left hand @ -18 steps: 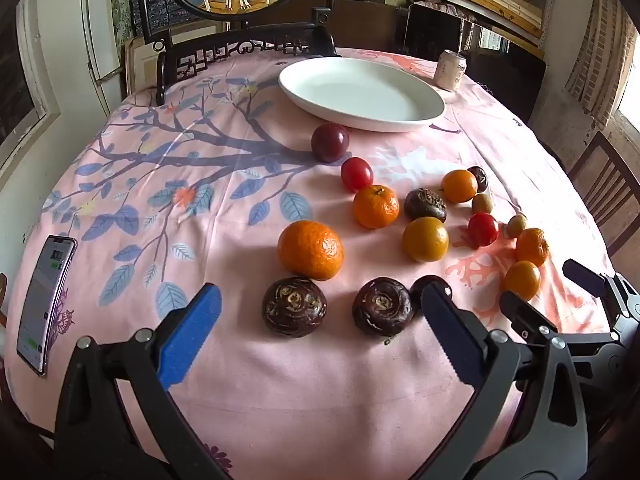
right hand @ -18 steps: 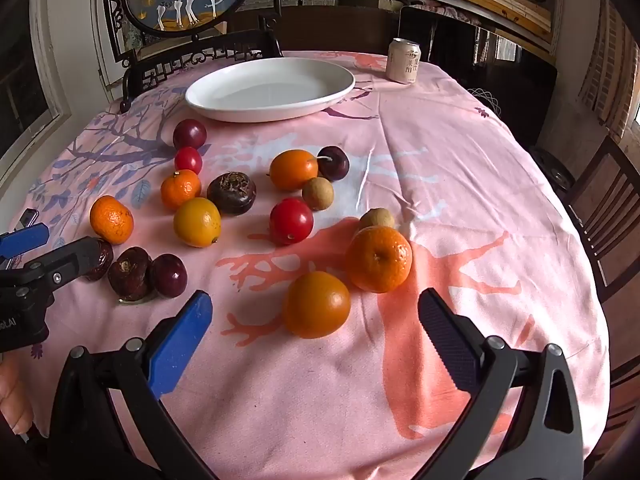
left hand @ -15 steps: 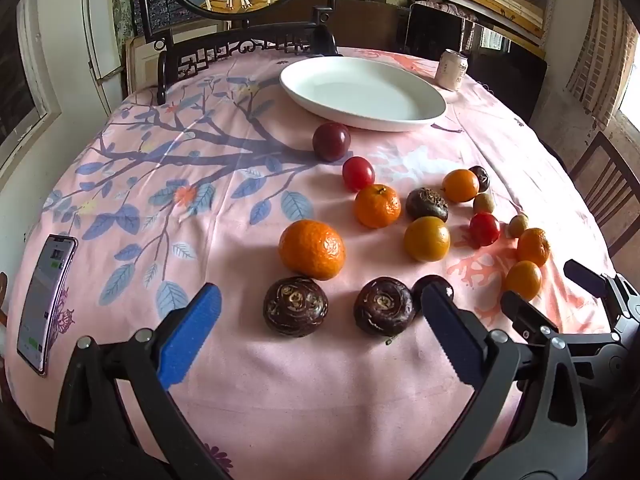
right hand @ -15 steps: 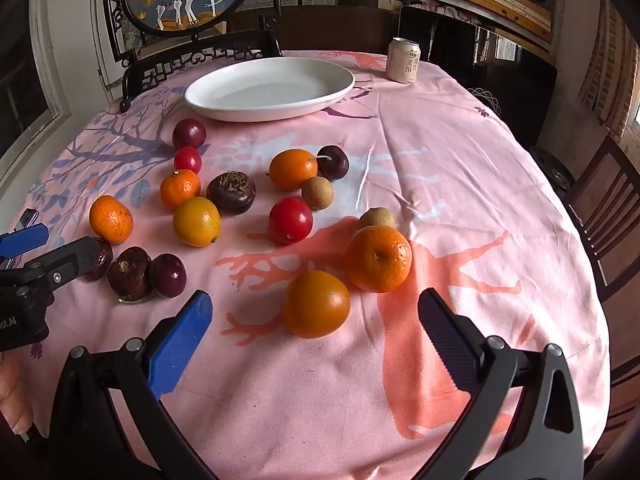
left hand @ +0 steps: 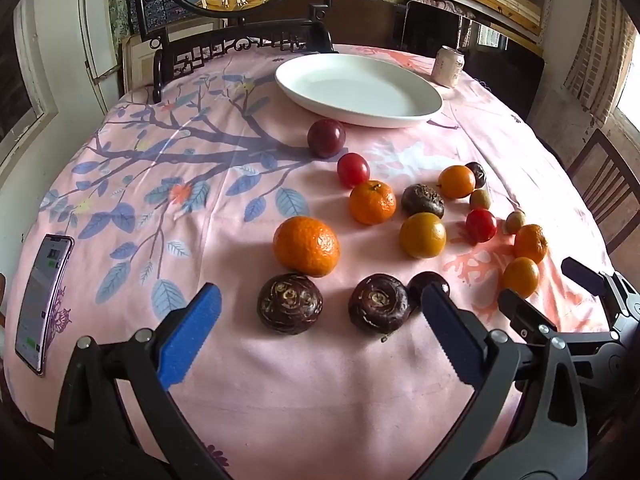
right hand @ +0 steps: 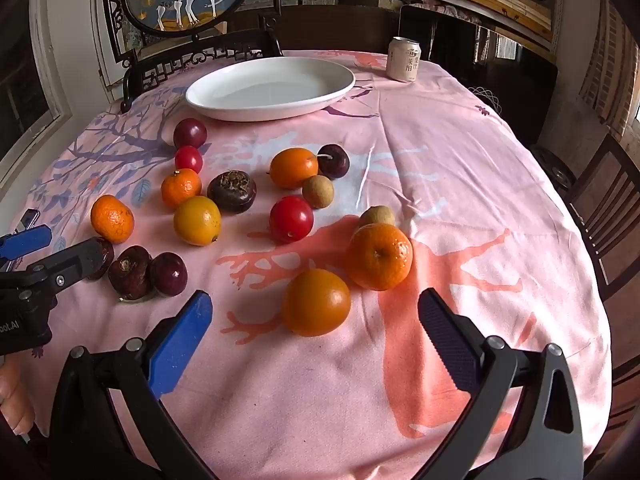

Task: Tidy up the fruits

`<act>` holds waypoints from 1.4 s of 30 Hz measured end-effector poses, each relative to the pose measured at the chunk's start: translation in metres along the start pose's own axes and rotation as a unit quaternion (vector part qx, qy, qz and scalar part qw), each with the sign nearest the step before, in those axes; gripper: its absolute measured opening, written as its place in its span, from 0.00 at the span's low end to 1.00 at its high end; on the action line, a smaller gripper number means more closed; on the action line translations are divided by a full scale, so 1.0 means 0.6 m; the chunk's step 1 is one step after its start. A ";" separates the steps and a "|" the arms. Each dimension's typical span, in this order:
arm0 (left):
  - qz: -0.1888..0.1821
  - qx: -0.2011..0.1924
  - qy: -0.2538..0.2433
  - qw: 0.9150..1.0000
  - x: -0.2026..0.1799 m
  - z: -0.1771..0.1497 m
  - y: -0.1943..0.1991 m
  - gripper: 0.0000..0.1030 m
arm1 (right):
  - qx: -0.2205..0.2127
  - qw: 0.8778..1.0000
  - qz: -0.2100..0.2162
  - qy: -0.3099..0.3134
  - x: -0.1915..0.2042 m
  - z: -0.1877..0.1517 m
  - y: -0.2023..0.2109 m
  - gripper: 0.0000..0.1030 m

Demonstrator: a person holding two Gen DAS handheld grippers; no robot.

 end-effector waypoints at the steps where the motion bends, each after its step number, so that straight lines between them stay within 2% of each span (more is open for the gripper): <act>1: 0.001 0.002 0.001 1.000 0.001 -0.001 -0.003 0.98 | -0.001 1.000 0.002 0.000 0.000 0.000 0.001 0.99; 42: -0.002 0.006 0.004 1.000 0.003 0.002 -0.007 0.98 | -0.001 1.000 0.003 -0.001 0.004 0.004 0.001 0.99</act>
Point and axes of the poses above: each gripper's, at about its wrist camera, not at the fingertips, and y roughly against the way its jaws point, x to its left, z to its top, the point moved 3 cm from there along -y, roughly the way its jaws point, and after that the axes turned 2 degrees about y, right-handed, at the moved point
